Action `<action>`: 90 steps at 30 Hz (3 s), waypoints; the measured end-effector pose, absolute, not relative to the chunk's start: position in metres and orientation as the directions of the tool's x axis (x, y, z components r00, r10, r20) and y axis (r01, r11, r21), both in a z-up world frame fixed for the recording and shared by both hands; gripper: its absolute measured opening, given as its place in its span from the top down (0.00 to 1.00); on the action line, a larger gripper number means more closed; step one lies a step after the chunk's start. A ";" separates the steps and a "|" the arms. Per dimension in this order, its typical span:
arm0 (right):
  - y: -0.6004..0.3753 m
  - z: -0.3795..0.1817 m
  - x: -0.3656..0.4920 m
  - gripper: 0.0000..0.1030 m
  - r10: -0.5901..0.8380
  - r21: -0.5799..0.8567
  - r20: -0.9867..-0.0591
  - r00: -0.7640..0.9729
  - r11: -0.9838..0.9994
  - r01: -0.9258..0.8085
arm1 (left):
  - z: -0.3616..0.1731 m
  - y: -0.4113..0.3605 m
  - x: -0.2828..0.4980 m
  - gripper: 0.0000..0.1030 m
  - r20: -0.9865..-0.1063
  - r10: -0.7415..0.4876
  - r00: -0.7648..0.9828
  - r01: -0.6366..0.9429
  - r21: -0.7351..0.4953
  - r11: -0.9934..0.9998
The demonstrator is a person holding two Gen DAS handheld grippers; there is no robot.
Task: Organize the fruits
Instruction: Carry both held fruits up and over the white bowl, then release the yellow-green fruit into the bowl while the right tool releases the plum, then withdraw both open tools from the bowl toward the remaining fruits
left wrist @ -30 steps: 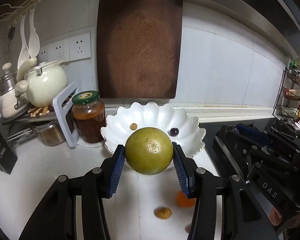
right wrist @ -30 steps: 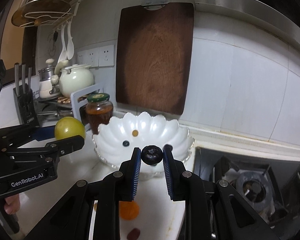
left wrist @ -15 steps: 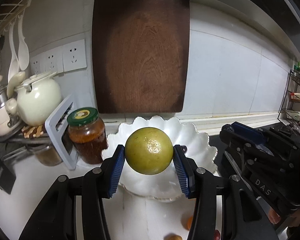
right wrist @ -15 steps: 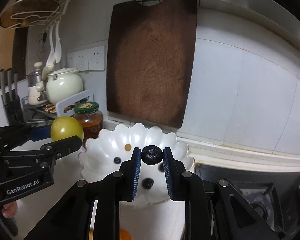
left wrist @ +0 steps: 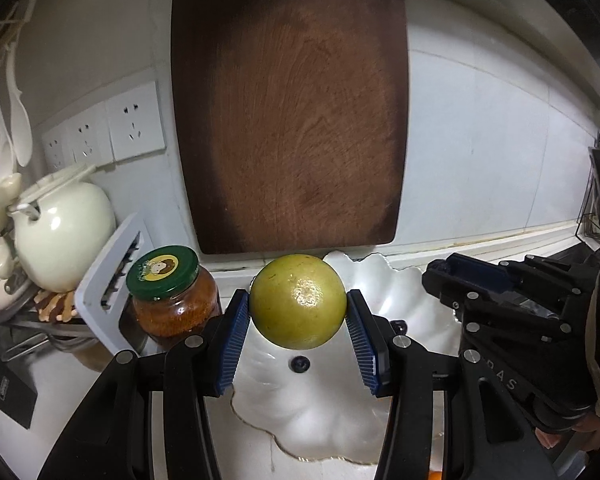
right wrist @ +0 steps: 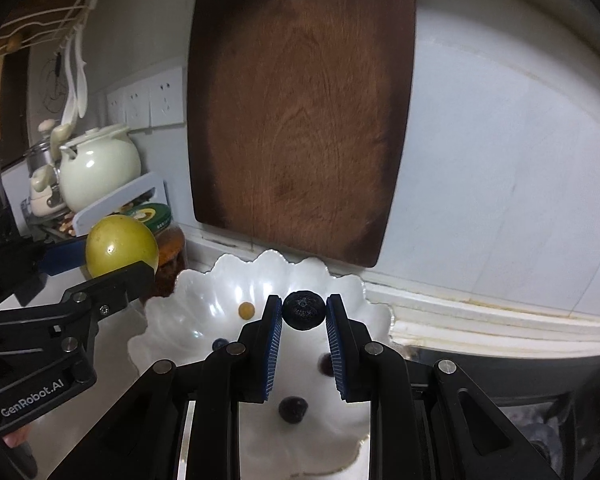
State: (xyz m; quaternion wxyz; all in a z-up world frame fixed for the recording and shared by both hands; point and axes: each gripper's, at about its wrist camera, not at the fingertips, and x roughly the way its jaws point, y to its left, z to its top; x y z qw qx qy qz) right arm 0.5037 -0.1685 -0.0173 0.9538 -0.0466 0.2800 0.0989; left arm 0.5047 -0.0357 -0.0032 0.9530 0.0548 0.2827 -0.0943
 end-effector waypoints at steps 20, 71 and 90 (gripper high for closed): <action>-0.163 -0.079 0.593 0.77 0.120 -0.044 -0.728 0.675 0.974 -0.220 | -0.069 -0.041 0.590 0.53 -0.743 -0.137 0.655 0.213 0.007 0.977; -0.183 -0.043 0.538 0.58 0.120 -0.030 -0.715 0.689 0.979 -0.201 | -0.030 -0.031 0.546 0.29 -0.714 -0.086 0.694 0.174 0.050 0.984; -0.206 0.004 0.446 0.55 0.153 0.008 -0.619 0.771 0.982 -0.189 | 0.032 -0.042 0.439 0.13 -0.598 -0.092 0.796 0.170 0.075 0.983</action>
